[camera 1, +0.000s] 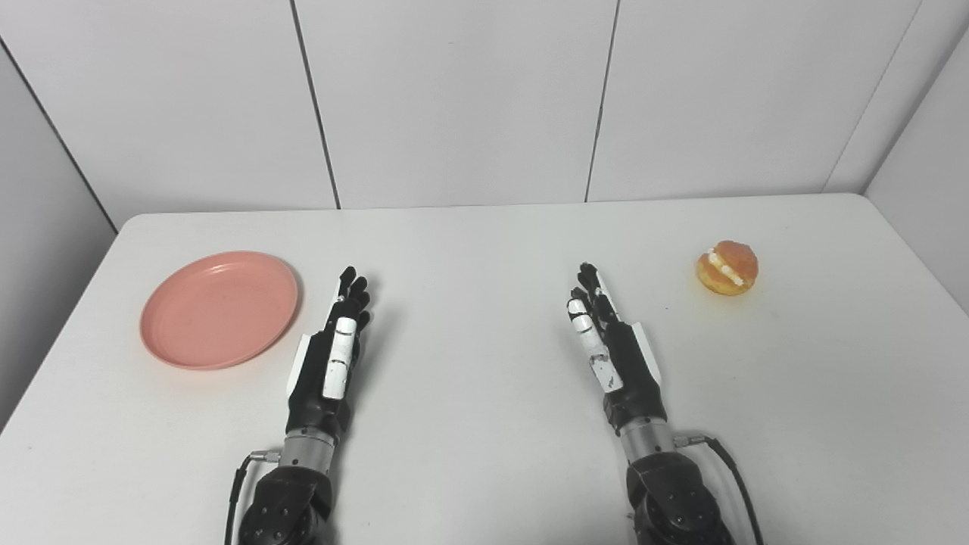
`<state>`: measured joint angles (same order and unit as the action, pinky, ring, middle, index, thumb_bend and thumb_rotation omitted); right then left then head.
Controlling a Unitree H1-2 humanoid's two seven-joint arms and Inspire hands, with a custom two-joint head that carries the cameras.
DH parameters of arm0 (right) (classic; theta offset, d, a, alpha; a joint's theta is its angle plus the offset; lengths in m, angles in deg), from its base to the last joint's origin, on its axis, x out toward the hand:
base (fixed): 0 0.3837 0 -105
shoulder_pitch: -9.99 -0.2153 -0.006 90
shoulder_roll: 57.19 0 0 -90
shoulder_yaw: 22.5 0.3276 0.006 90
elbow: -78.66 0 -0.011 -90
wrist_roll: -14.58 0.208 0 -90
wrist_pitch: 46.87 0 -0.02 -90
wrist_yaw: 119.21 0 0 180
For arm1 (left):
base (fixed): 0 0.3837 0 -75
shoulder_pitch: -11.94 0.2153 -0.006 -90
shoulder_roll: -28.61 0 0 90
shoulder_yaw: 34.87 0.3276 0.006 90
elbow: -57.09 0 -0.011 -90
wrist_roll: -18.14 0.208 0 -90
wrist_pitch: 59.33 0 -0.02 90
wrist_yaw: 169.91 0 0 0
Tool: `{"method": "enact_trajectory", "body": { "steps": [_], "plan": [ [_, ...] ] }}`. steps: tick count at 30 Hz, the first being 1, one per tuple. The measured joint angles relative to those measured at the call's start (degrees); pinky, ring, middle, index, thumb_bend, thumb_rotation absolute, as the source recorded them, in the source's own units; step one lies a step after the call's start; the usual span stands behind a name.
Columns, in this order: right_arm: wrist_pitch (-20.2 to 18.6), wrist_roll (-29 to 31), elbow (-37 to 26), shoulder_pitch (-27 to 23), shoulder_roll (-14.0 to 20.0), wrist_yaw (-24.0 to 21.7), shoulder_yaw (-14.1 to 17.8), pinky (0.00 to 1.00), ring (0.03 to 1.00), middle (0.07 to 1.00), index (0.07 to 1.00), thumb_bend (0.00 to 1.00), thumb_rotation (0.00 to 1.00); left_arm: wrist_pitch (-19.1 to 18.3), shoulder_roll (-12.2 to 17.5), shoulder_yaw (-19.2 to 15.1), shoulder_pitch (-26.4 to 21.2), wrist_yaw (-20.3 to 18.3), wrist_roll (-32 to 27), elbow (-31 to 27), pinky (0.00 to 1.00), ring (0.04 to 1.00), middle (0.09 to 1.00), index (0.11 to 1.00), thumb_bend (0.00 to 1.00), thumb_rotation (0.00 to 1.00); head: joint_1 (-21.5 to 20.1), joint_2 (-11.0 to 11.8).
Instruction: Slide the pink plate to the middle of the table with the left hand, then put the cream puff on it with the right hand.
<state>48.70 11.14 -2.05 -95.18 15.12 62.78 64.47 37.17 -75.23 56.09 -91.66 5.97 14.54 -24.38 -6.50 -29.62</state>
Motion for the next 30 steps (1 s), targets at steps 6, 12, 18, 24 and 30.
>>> {"method": "enact_trajectory", "body": {
  "steps": [6, 12, 18, 24, 30],
  "plan": [
    [0.0, 0.7, 0.0, 0.0, 0.2, -0.1, 0.0, 0.94, 0.957, 0.98, 0.974, 0.55, 0.84, -0.9, 0.4, 0.9, 0.1, -1.0, 0.4, -0.2, 1.0, 1.0, 1.0, 1.0, 0.62, 1.0, 0.0, -0.1],
    [0.0, 0.4, -0.1, 0.1, 0.5, 0.0, -0.1, 0.95, 0.959, 0.984, 0.977, 0.56, 0.86, -0.9, 0.4, 0.8, 0.1, -1.3, 0.0, -0.2, 1.0, 1.0, 1.0, 1.0, 0.63, 1.0, -0.1, -0.1],
    [0.0, 0.2, -0.2, 0.1, 0.5, 0.0, -0.2, 0.95, 0.961, 0.983, 0.975, 0.58, 0.87, -1.6, 0.5, 0.9, 0.2, -1.4, 0.1, -0.4, 1.0, 1.0, 1.0, 1.0, 0.6, 1.0, -0.2, -0.2],
    [0.0, 0.2, -0.2, 0.1, 0.5, 0.0, -0.2, 0.95, 0.959, 0.984, 0.977, 0.58, 0.88, -1.5, 0.4, 0.6, 0.2, -1.0, 0.3, -0.3, 1.0, 1.0, 1.0, 1.0, 0.59, 1.0, -0.2, -0.2],
    [0.0, -0.1, -0.2, 0.1, 0.6, 0.0, -0.2, 0.95, 0.961, 0.985, 0.978, 0.57, 0.88, -0.2, -1.0, -1.5, 0.1, 1.8, 0.4, 0.1, 1.0, 0.995, 1.0, 0.992, 0.61, 0.96, 0.6, -0.3]
  ]
}}
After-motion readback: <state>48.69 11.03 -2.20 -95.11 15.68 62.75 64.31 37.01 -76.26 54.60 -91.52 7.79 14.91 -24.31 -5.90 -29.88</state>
